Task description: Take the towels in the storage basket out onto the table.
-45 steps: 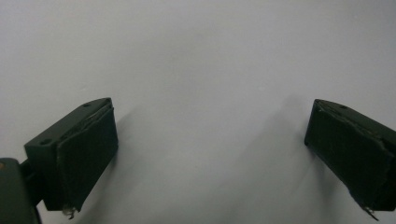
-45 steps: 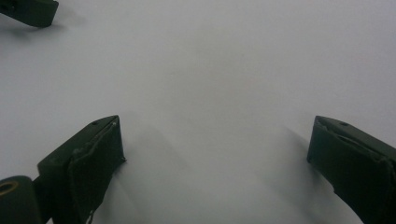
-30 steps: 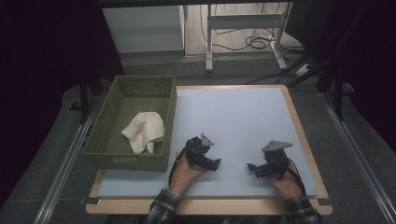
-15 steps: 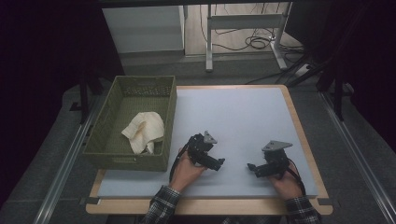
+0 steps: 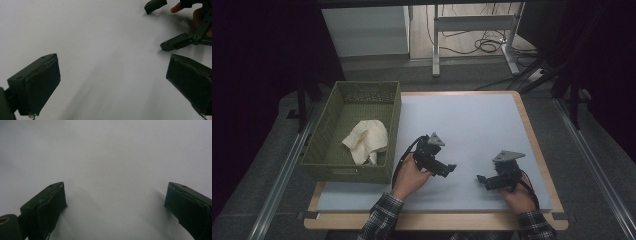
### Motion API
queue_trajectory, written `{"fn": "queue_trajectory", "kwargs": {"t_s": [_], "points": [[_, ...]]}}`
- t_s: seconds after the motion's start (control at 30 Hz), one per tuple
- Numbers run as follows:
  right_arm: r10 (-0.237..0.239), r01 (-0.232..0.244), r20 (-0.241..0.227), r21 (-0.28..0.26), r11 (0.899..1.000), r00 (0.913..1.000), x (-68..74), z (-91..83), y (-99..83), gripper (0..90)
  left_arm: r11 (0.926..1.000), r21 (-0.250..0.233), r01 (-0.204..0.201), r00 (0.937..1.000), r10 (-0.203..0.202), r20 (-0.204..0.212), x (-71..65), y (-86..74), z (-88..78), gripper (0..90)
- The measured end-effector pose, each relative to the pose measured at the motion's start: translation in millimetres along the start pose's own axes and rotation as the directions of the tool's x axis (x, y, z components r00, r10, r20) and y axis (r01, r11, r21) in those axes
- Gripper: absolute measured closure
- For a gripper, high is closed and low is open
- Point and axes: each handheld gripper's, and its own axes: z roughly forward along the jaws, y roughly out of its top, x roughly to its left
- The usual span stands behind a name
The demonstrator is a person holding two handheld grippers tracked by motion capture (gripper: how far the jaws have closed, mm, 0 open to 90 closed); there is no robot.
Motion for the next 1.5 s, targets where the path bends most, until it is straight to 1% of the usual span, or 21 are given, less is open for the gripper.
{"fn": "queue_trajectory", "kwargs": {"t_s": [0.03,0.1,0.13,0.2,0.33,0.4,0.5,0.53,0.57,0.67,0.7,0.83,0.9,0.93,0.97,1.1,1.27,1.4,1.5], "points": [[0.000,0.000,0.000,0.000,1.000,1.0000,0.0,0.0,0.0,3.6,1.0000,0.000,0.000,1.0000,0.000,0.000,0.0,0.0,0.0,0.0],[0.002,-0.002,0.000,0.001,1.000,1.0000,0.1,0.0,0.0,3.5,0.9999,-0.010,-0.011,0.9999,0.011,0.004,-0.7,4.9,-3.8,0.0],[0.002,-0.002,0.000,0.001,1.000,1.0000,0.2,0.0,0.0,3.6,0.9992,-0.037,-0.016,0.9997,0.016,0.015,-1.3,7.7,-6.0,0.0],[0.003,-0.003,-0.001,0.001,1.000,1.0000,0.2,0.0,0.0,3.5,0.9980,-0.061,-0.016,0.9997,0.017,0.017,-2.4,12.7,-9.7,0.0],[0.002,-0.002,-0.001,0.003,1.000,1.0000,0.1,-0.2,0.0,3.6,0.9985,-0.043,-0.034,0.9994,0.034,-0.002,-1.1,20.8,-14.4,0.0],[0.001,-0.001,-0.001,0.003,1.000,1.0000,0.0,-0.2,0.0,3.6,0.9984,-0.054,-0.017,0.9998,0.017,0.008,1.4,24.0,-16.8,0.0],[0.002,-0.002,-0.001,0.001,1.000,1.0000,0.1,0.0,0.0,3.6,0.9984,-0.056,-0.008,1.0000,0.008,0.004,5.3,28.5,-20.6,0.0],[0.002,-0.002,-0.001,0.001,1.000,1.0000,0.1,0.0,0.0,3.6,0.9987,-0.047,-0.016,0.9998,0.016,-0.007,7.3,30.8,-22.8,0.0],[0.002,-0.002,-0.001,0.001,1.000,1.0000,0.1,0.0,0.0,3.6,0.9989,-0.046,-0.015,0.9998,0.014,-0.017,8.7,32.5,-24.6,0.0],[0.000,0.000,-0.001,0.000,1.000,1.0000,-0.1,0.1,-0.1,3.5,0.9992,-0.041,-0.002,0.9996,0.001,-0.029,16.3,39.0,-33.5,0.0],[0.000,0.000,-0.001,0.000,1.000,1.0000,-0.1,0.1,-0.1,3.5,0.9992,-0.041,-0.002,0.9996,0.001,-0.029,16.3,39.0,-33.5,0.0],[0.000,0.000,-0.001,0.000,1.000,1.0000,0.0,0.1,0.0,3.5,0.9994,-0.032,-0.009,0.9987,0.007,-0.050,21.6,46.0,-45.6,0.0],[0.001,-0.001,-0.001,0.000,1.000,1.0000,0.0,0.0,0.0,3.5,0.9995,-0.021,-0.023,0.9976,0.021,-0.066,24.2,48.9,-51.6,0.0],[0.000,0.000,0.000,0.000,1.000,1.0000,0.0,0.1,-0.1,3.5,0.9995,-0.024,-0.018,0.9972,0.016,-0.073,25.3,50.4,-54.2,0.0],[0.000,0.000,0.000,-0.002,1.000,1.0000,0.0,0.2,-0.1,3.6,0.9996,-0.019,-0.023,0.9965,0.021,-0.081,27.2,51.7,-57.5,0.0],[0.001,-0.001,-0.001,-0.002,1.000,1.0000,0.0,0.2,-0.1,3.6,0.9998,-0.014,-0.016,0.9943,0.014,-0.106,37.5,54.3,-67.7,0.0],[0.001,-0.001,-0.001,-0.001,1.000,1.0000,0.0,0.2,-0.1,3.5,0.9999,-0.010,0.009,0.9916,-0.011,-0.129,53.1,52.2,-76.3,0.0],[0.001,-0.001,-0.001,-0.002,1.000,1.0000,0.0,0.2,-0.1,3.6,0.9994,-0.010,0.034,0.9872,-0.036,-0.156,66.7,47.8,-83.5,0.0],[0.001,-0.001,-0.001,-0.002,1.000,1.0000,0.0,0.2,-0.1,3.6,0.9988,-0.005,0.050,0.9808,-0.050,-0.189,77.6,43.6,-89.5,0.0]]}}
